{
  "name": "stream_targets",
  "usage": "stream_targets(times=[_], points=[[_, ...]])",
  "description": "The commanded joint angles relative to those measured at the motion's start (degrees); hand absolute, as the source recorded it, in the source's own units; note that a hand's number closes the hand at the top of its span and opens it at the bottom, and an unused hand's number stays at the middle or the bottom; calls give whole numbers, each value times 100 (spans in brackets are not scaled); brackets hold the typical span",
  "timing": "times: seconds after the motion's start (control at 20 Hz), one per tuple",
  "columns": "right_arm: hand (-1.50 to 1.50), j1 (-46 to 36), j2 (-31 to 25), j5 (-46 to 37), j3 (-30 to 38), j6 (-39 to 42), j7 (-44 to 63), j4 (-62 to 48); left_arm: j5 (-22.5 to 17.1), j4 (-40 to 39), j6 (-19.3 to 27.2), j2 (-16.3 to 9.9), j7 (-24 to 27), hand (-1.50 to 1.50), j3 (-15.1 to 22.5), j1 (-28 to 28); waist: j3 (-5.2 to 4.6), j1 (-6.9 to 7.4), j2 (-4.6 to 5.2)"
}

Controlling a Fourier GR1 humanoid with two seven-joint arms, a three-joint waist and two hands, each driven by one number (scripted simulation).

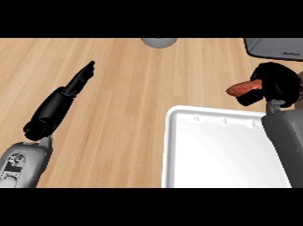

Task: Pick the sweet potato from the tray and place it in the cardboard box

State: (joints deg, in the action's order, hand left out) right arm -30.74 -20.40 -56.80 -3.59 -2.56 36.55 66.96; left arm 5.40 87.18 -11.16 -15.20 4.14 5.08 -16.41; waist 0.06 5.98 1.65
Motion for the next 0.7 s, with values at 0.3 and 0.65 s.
stream_targets(times=[0.3, 0.65], points=[[150, -2365, -280, -792, 295, -691, 58, -2052, -57, -71, -40, -163, 196, 0, -311, 313, -7, -345, -108], [150, -2778, -598, -1177, 929, -1818, 1307, -2494, -32, -293, 55, -81, 281, 0, -405, 221, -9, -468, -117]])
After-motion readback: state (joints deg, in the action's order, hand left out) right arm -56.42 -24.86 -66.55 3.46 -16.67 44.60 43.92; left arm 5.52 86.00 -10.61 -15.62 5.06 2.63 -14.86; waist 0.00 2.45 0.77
